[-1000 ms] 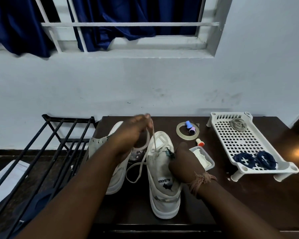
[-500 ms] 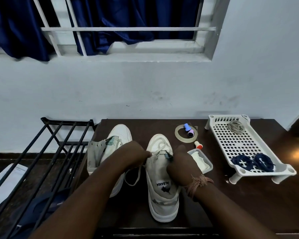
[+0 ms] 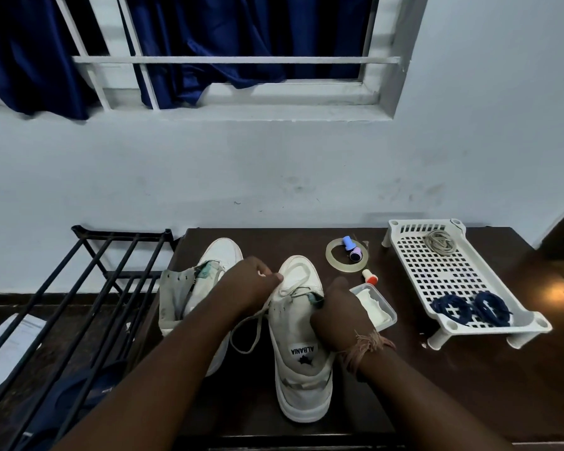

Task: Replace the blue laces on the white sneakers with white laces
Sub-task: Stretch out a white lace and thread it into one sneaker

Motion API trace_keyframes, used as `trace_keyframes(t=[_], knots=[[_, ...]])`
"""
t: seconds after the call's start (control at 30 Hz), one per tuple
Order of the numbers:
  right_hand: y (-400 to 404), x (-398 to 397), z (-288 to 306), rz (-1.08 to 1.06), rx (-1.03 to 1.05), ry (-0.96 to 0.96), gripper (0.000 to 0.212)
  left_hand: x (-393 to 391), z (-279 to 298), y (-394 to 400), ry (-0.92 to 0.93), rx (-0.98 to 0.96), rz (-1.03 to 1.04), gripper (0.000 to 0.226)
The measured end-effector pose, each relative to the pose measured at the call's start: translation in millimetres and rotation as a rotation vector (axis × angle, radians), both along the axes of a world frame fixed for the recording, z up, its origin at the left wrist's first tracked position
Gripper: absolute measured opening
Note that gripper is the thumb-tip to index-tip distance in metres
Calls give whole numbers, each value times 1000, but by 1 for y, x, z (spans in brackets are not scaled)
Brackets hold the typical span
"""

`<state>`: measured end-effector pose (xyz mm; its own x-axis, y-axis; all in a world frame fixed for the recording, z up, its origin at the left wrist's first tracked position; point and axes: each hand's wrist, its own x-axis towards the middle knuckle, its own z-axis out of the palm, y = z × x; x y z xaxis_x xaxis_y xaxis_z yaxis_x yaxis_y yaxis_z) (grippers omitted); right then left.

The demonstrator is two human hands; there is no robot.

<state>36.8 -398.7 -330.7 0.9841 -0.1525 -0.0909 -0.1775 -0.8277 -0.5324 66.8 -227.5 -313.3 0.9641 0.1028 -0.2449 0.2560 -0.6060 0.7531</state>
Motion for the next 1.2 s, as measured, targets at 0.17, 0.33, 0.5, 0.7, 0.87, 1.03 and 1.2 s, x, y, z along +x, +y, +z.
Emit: trace_keyframes(t=[0.17,0.33,0.5,0.7,0.87,1.03,1.2], knots=[[1,-2,2,10,-6,4,25,1,-19,-3,-87,196,-55,16],[4,-4,3,31,-94,3,24,11,-14,-17,-139,37,-8,27],[-4,-2,17,93,-148,36,20,14,-17,-31,-88,147,-110,20],[-13,17,11,30,83,160,26,19,-14,-40,-90,-14,-82,18],[-22,30,26,42,451,-21,41,17,20,-43,-119,-579,-53,11],[-14,27,47,-10,1059,247,63,1,78,-39,-286,-670,-267,18],[-8,18,67,208,1322,274,46,-12,93,-26,-288,-714,-348,26]])
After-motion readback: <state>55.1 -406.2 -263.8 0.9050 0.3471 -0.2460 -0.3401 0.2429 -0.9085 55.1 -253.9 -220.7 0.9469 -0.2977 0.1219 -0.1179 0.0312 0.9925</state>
